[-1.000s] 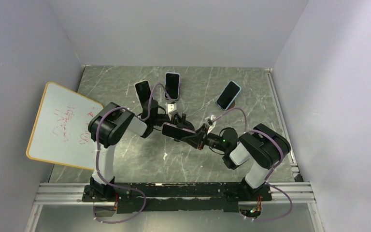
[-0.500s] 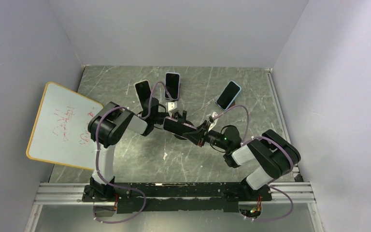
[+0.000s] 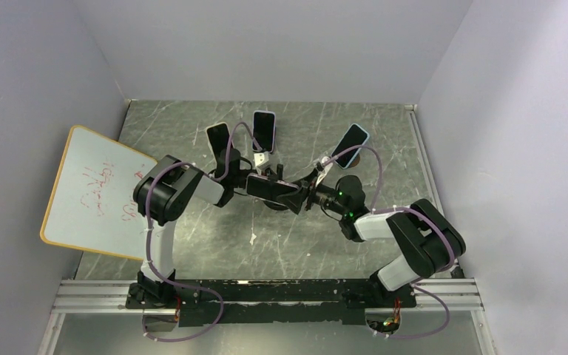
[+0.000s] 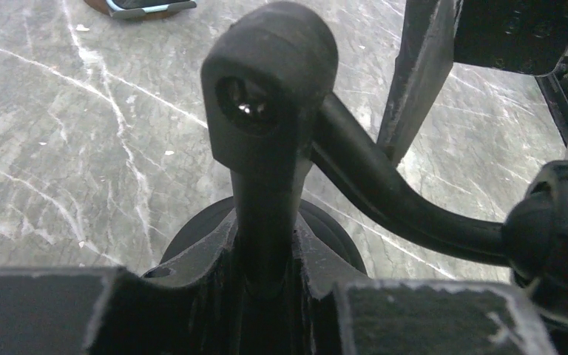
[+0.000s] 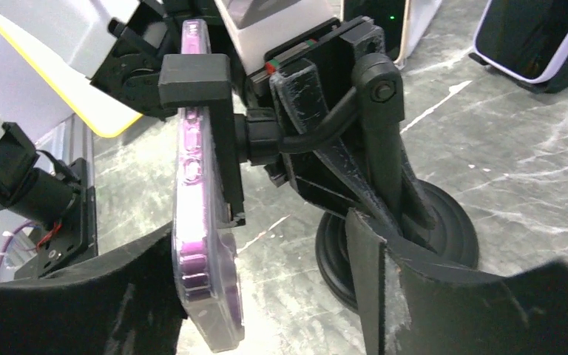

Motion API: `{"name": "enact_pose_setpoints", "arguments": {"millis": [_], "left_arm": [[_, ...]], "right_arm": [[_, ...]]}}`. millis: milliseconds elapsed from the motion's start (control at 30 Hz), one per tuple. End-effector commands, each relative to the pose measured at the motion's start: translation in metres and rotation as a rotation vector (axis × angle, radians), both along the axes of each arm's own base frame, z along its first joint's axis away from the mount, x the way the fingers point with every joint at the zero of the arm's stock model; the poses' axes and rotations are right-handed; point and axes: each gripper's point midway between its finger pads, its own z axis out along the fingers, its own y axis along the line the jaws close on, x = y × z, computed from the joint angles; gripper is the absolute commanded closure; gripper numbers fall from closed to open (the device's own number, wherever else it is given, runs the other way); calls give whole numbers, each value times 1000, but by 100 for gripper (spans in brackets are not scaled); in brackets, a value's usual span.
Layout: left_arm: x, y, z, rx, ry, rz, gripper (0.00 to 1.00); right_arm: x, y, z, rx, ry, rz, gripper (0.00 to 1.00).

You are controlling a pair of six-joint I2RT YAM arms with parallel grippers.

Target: Place the phone on the phone stand

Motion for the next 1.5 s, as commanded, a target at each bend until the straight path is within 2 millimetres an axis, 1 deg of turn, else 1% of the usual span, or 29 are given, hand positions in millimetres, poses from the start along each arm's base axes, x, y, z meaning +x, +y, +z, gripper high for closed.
{"name": "enact_pose_setpoints", "arguments": {"millis": [0, 67, 100, 133, 233, 333, 400, 433, 533, 633, 667, 800, 933, 1033, 1067, 1133, 1233, 1367, 1467], "left_arm": [[-16, 21, -47, 117, 213, 87, 95], [-10, 24, -46, 118, 194, 134, 95], [-8, 25, -44, 114, 183, 158, 95], [-6, 26, -42, 108, 177, 176, 95], [-1, 31, -37, 86, 158, 248, 95], [5, 36, -28, 48, 140, 317, 95], [9, 40, -21, 23, 122, 373, 95], [11, 43, -16, 7, 106, 403, 95], [20, 52, -2, -19, 51, 493, 95], [30, 61, 10, -24, -25, 598, 95], [34, 64, 13, -23, -46, 635, 95], [44, 76, 23, -49, -88, 756, 95], [48, 82, 21, -41, -77, 821, 95], [49, 89, 19, -36, -72, 864, 95], [50, 91, 18, -33, -69, 875, 95], [49, 93, 16, -39, -67, 886, 95], [49, 94, 14, -53, -57, 893, 95], [49, 92, 11, -58, -47, 891, 95], [48, 95, 9, -57, -48, 907, 95]], "right_arm": [[37, -16, 24, 15, -60, -150, 25], [42, -23, 36, 36, -76, -191, 18], [45, -27, 41, 44, -76, -217, 4], [47, -30, 45, 49, -75, -236, 1], [51, -36, 56, 51, -74, -276, 0], [46, -41, 69, 87, -70, -294, 0], [50, -48, 75, 125, 8, -358, 0], [51, -50, 70, 121, 84, -390, 0], [56, -65, 70, 118, 184, -502, 0], [55, -79, 76, 237, 287, -606, 0], [55, -80, 74, 265, 334, -621, 0], [53, -67, 68, 353, 543, -620, 0], [50, -55, 58, 442, 735, -679, 0], [44, -48, 51, 418, 797, -760, 0], [43, -45, 54, 425, 802, -778, 0], [40, -41, 50, 407, 836, -817, 0], [41, -37, 45, 408, 866, -850, 0], [40, -33, 25, 421, 961, -887, 0], [37, -26, 11, 404, 1006, -890, 0]]}}
